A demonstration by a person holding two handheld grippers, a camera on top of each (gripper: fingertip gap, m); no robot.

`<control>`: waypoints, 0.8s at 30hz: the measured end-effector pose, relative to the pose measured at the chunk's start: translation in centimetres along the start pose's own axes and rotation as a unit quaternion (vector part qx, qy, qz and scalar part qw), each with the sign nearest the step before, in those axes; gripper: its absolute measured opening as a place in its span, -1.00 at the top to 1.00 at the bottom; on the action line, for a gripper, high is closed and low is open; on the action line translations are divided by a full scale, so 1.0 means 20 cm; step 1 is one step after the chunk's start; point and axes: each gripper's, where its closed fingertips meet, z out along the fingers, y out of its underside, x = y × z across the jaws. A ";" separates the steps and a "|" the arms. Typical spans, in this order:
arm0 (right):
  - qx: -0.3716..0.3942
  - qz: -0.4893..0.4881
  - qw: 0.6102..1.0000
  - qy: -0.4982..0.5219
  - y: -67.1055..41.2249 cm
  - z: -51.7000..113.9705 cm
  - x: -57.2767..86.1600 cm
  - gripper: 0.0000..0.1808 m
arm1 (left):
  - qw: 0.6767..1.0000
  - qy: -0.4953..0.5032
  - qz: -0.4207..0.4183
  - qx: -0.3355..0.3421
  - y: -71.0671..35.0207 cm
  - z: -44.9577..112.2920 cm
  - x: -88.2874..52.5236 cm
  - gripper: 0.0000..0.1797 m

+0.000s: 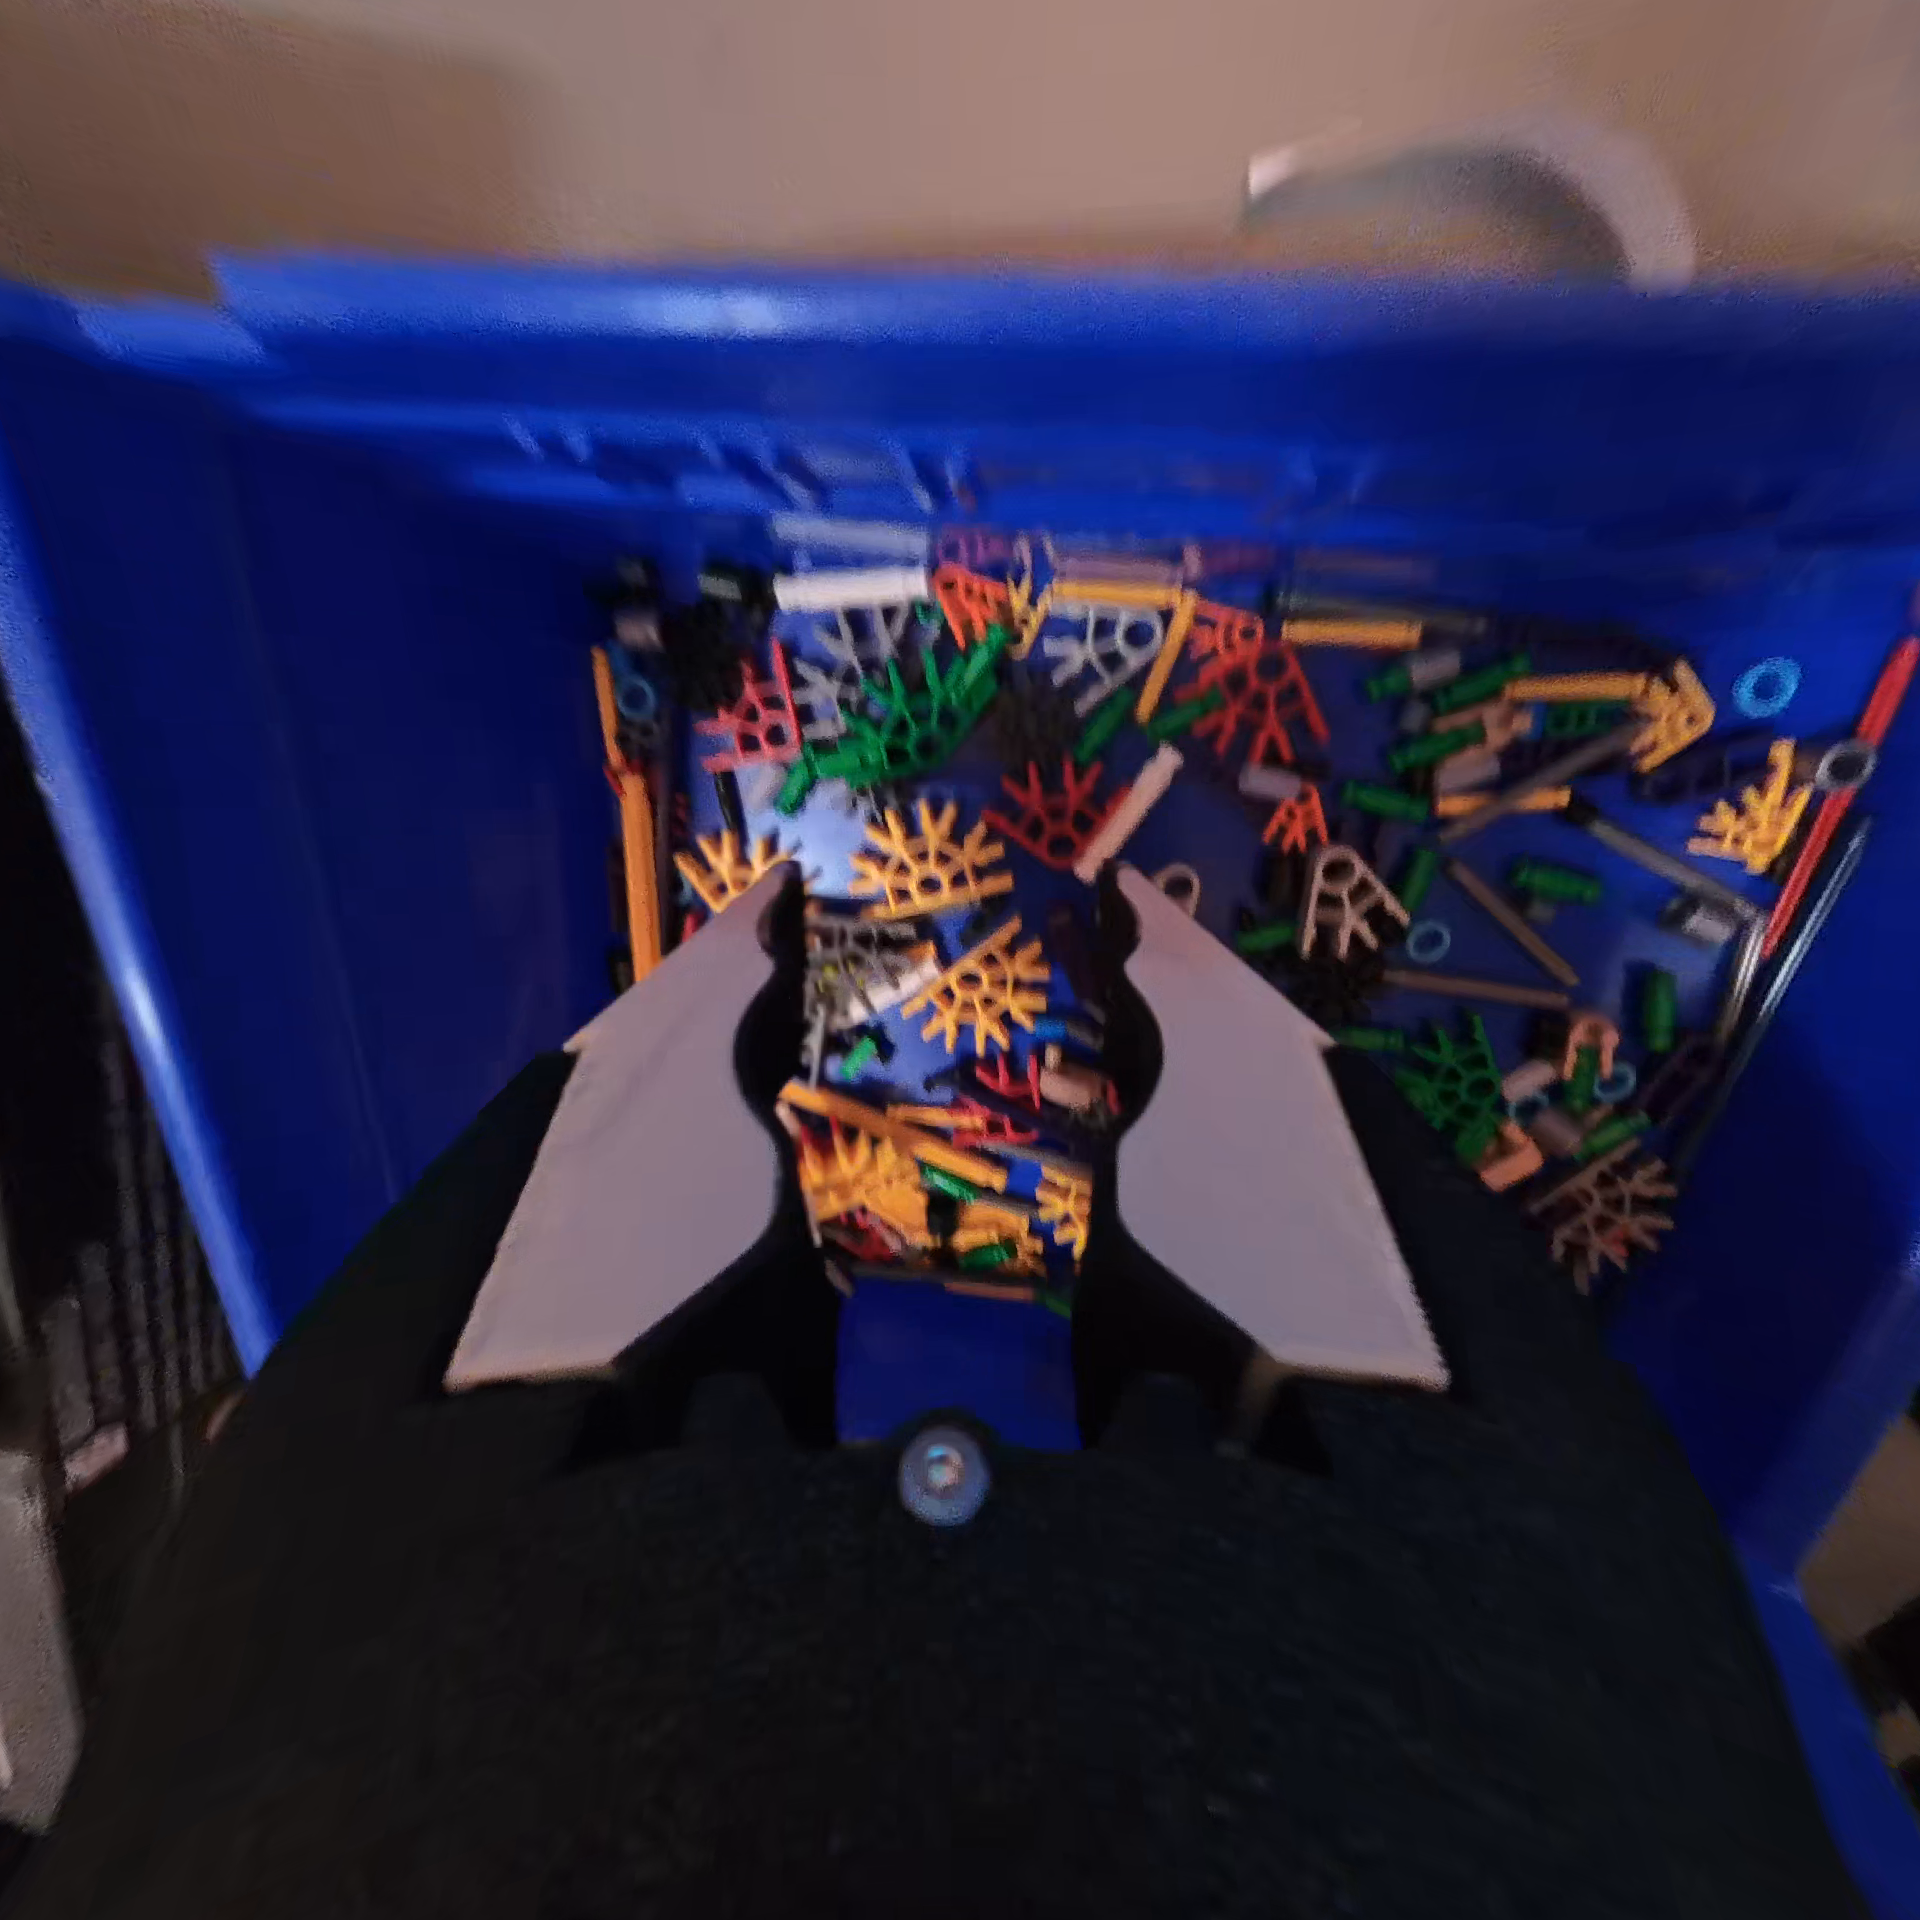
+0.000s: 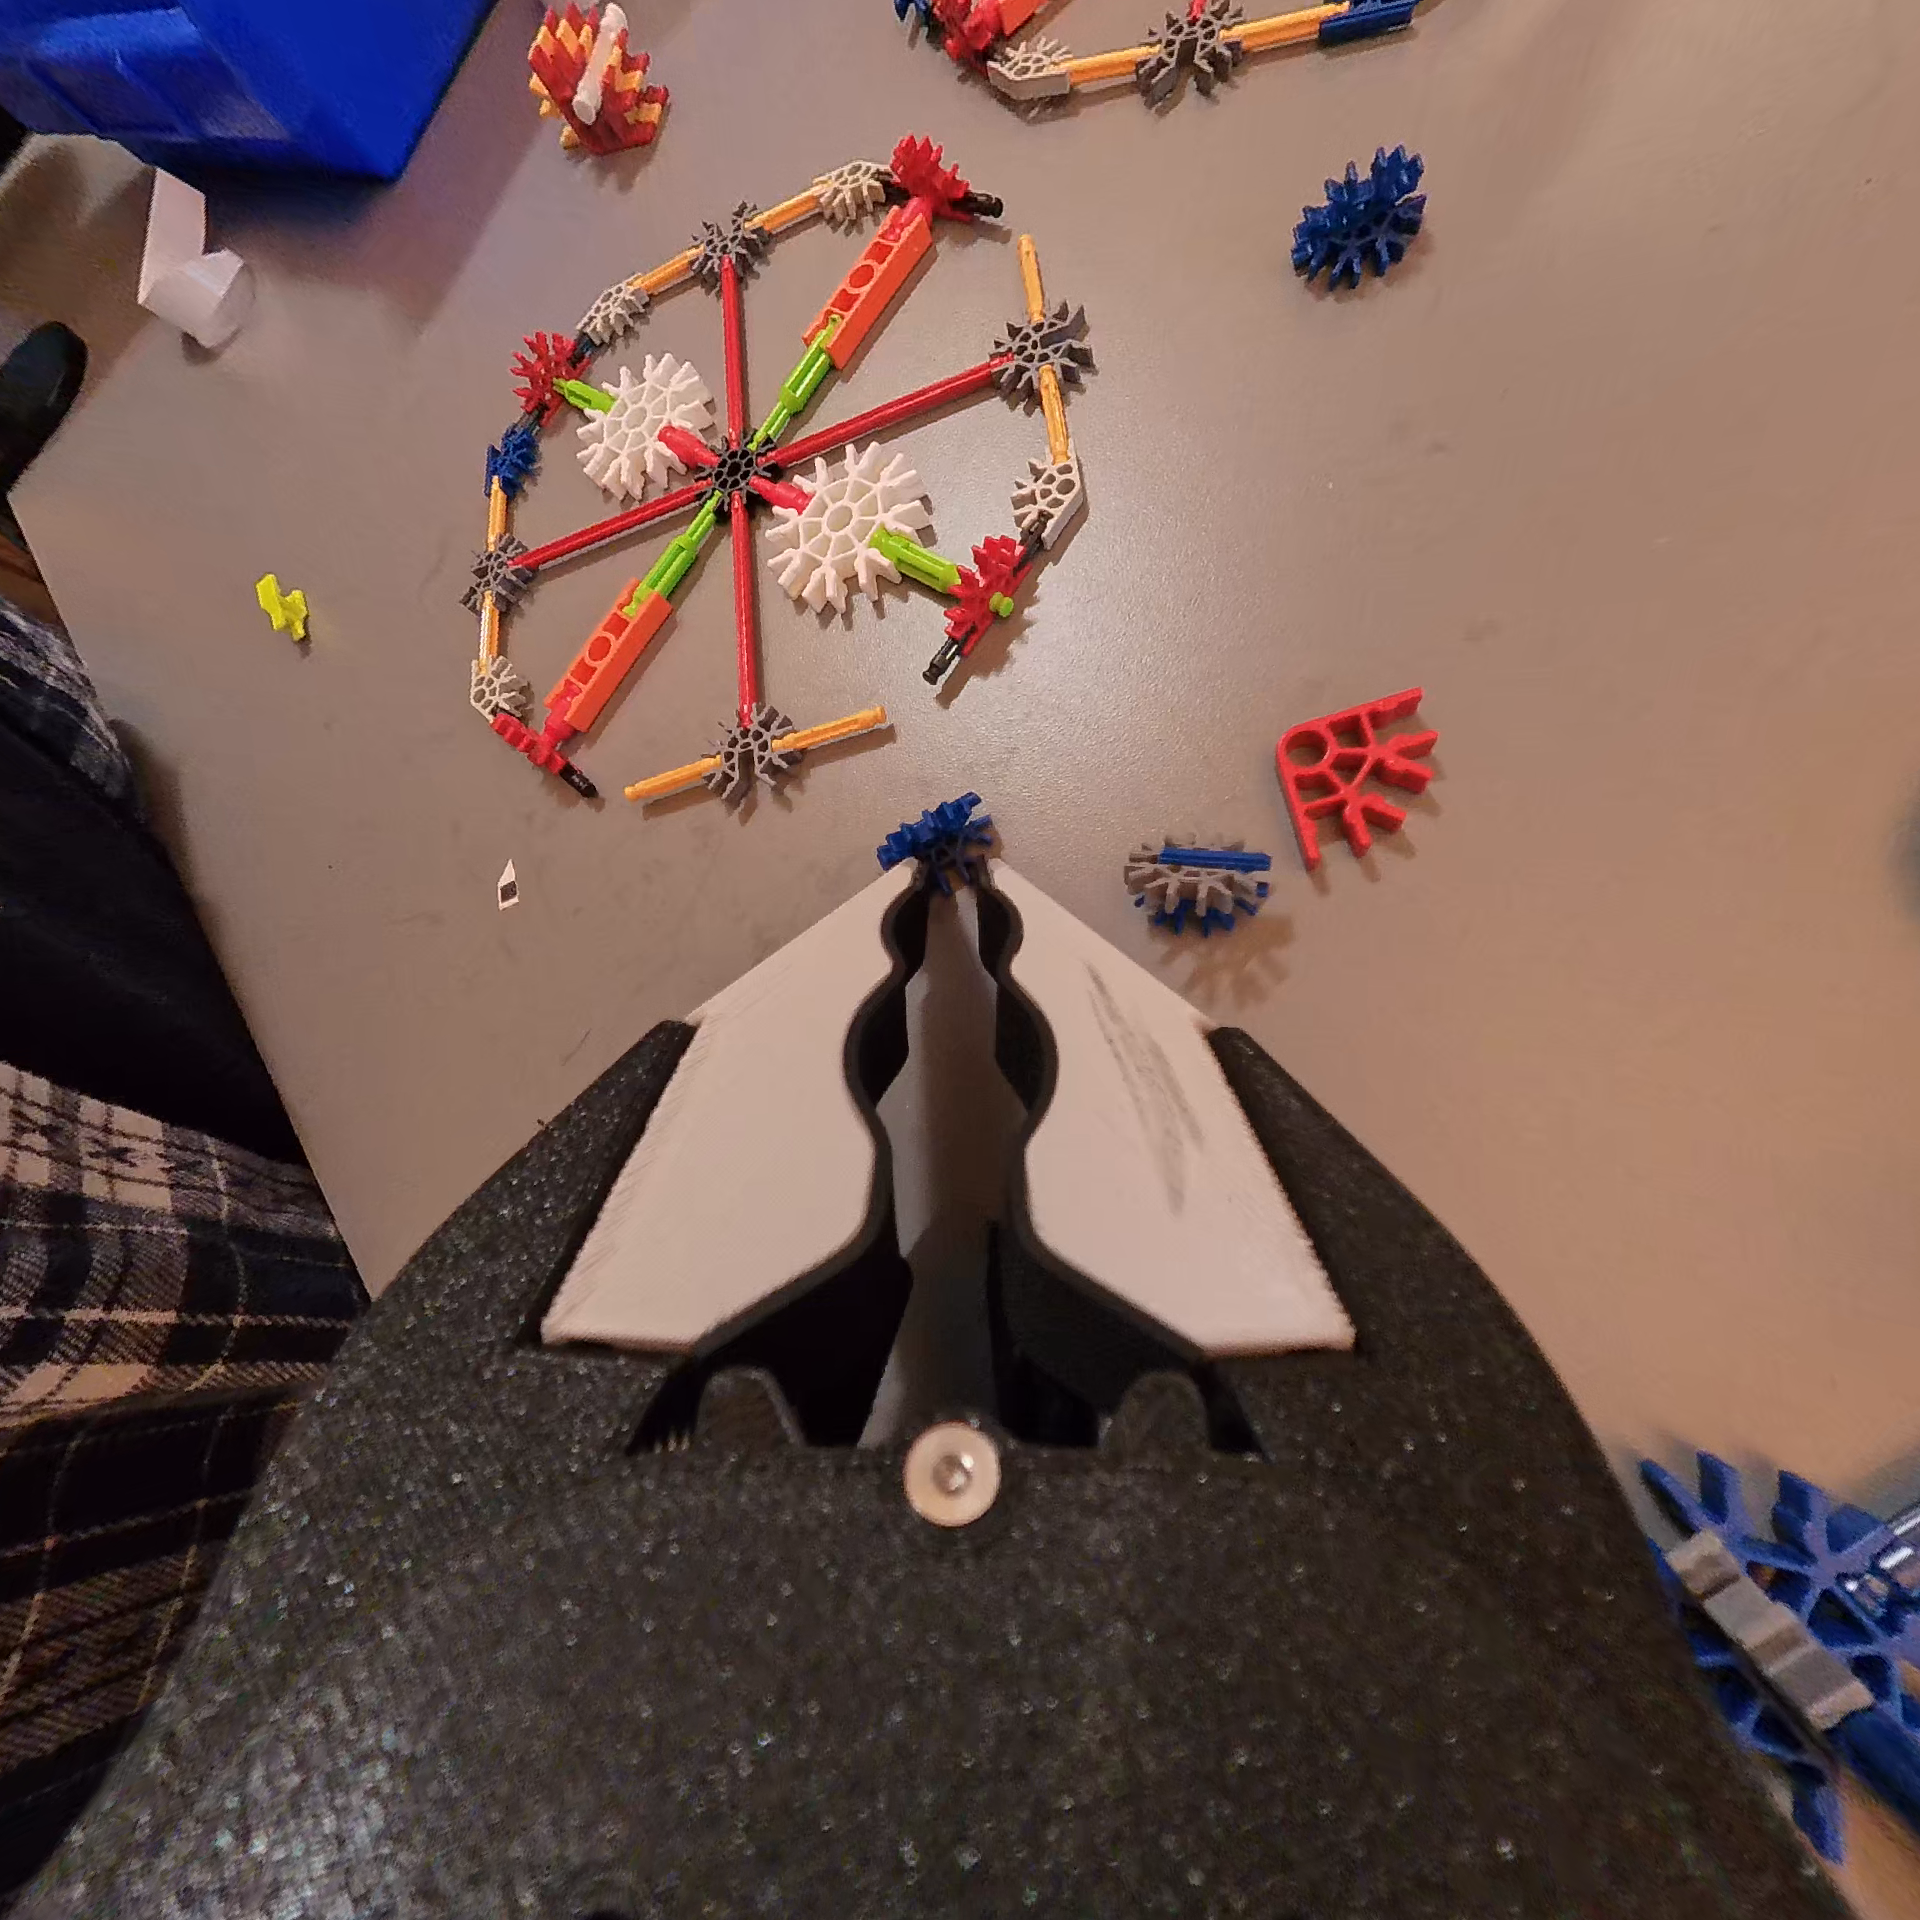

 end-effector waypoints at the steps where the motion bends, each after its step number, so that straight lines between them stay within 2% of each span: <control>1: 0.000 0.001 1.000 -0.001 0.00 0.00 0.00 0.92 | 1.000 -0.002 -0.002 0.014 -0.04 0.00 -0.02 0.34; 4: 0.000 0.002 1.000 -0.001 0.00 0.00 0.00 0.92 | 1.000 -0.006 0.001 0.016 -0.09 0.05 -0.05 0.26; 6: 0.000 0.000 1.000 0.000 0.00 0.00 0.00 0.92 | 1.000 0.003 0.005 0.012 -0.10 0.10 -0.04 0.28; 11: 0.000 -0.002 1.000 0.002 0.00 0.00 0.00 0.92 | 0.999 0.037 0.000 0.008 -0.10 0.16 0.02 0.54; 13: 0.000 -0.002 1.000 0.002 0.00 0.00 0.00 0.92 | 0.999 0.043 0.003 0.010 -0.10 0.16 0.04 0.73; 19: 0.000 0.002 1.000 -0.001 0.00 0.00 0.00 0.92 | 0.997 0.066 0.016 -0.020 0.02 0.12 0.12 0.73; 24: 0.000 0.005 1.000 -0.004 0.00 0.00 0.00 0.92 | 0.998 0.057 -0.019 -0.003 0.06 0.02 0.08 0.72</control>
